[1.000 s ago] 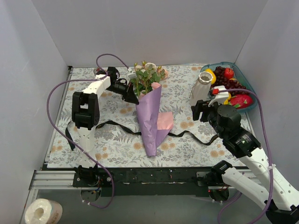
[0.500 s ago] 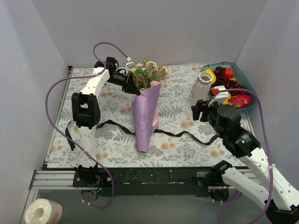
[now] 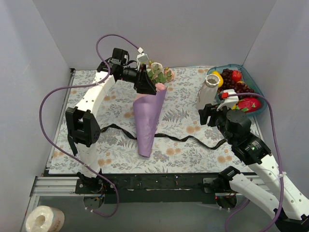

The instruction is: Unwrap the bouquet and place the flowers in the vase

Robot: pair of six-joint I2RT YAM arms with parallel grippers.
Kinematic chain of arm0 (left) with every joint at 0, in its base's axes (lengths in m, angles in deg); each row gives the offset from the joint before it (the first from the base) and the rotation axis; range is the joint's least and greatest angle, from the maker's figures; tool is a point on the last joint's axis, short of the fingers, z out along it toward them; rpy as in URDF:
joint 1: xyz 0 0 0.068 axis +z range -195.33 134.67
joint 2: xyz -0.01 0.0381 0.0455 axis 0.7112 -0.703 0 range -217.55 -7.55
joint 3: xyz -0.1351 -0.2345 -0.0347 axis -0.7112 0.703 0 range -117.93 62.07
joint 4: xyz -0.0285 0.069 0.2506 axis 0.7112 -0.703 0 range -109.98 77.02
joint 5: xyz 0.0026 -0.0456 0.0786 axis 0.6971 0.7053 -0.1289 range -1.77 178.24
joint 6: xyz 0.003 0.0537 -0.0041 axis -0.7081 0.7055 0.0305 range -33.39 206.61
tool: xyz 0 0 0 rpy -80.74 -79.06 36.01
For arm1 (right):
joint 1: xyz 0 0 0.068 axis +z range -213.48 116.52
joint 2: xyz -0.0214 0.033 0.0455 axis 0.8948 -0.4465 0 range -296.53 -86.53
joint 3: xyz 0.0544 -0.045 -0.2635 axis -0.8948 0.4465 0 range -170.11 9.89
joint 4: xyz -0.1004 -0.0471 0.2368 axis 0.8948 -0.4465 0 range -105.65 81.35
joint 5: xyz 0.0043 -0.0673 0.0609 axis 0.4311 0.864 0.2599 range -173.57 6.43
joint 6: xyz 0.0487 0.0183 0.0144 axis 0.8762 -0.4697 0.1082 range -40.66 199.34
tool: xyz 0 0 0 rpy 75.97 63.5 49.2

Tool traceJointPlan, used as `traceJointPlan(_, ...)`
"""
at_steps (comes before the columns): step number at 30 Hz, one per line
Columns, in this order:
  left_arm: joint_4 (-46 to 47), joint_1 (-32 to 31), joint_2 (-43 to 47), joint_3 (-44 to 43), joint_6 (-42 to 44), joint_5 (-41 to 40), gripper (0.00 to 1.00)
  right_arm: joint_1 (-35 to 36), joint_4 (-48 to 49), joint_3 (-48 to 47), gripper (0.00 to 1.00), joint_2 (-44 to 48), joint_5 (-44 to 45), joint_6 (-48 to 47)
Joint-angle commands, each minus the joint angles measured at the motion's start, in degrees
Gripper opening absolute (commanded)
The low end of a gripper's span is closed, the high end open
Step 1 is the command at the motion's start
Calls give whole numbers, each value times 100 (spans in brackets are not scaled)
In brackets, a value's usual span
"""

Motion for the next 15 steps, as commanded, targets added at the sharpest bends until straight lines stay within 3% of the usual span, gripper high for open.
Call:
traceJointPlan(1,442,5,503,336,-154,-519,63,-2,188,-47,72,64,54,62)
traceJointPlan(4,221,268,460,688,366,-749,69,-11,162,-56,73,91,28,53)
traceJointPlan(5,195,373,408,723,420,-697,87,-2,135,-64,74,108,19,27)
traceJointPlan(6,73,592,250,732,482,-549,91,-11,126,-56,75,108,10,9)
traceJointPlan(12,-727,937,-322,556,1553,-257,97,-11,82,-82,77,126,-78,-96)
traceJointPlan(15,-388,1060,-349,854,1564,59,97,-11,117,-73,77,126,-113,-96)
